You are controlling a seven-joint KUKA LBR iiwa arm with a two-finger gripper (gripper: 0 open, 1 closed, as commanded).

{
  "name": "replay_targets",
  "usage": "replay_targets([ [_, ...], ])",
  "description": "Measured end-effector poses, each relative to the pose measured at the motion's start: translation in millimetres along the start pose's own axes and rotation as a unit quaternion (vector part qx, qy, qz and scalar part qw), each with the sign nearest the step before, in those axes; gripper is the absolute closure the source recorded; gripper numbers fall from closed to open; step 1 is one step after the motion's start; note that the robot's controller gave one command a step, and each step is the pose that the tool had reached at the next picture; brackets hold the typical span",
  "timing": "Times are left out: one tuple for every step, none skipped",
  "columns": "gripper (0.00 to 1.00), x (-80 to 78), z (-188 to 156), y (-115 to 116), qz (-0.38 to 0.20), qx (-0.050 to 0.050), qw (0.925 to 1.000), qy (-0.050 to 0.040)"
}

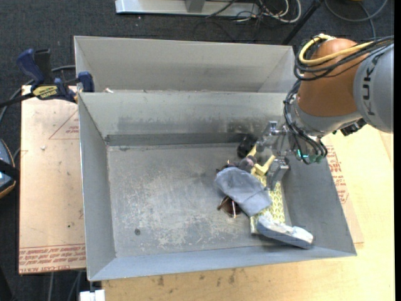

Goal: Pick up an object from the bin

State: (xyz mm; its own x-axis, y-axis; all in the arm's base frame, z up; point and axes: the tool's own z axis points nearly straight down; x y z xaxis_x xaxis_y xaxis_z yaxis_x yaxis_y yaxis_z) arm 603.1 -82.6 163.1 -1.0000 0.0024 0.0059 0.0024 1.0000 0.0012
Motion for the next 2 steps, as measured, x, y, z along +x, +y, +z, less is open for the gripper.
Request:
replay_targets([
  [0.0, -1.8, -4.8, 0.3, -0.001, 0.0, 1.0, -0.0038],
  [0.0, -0.3, 26.6, 9.3, -0.064, 0.002, 0.9979, -0.0074],
])
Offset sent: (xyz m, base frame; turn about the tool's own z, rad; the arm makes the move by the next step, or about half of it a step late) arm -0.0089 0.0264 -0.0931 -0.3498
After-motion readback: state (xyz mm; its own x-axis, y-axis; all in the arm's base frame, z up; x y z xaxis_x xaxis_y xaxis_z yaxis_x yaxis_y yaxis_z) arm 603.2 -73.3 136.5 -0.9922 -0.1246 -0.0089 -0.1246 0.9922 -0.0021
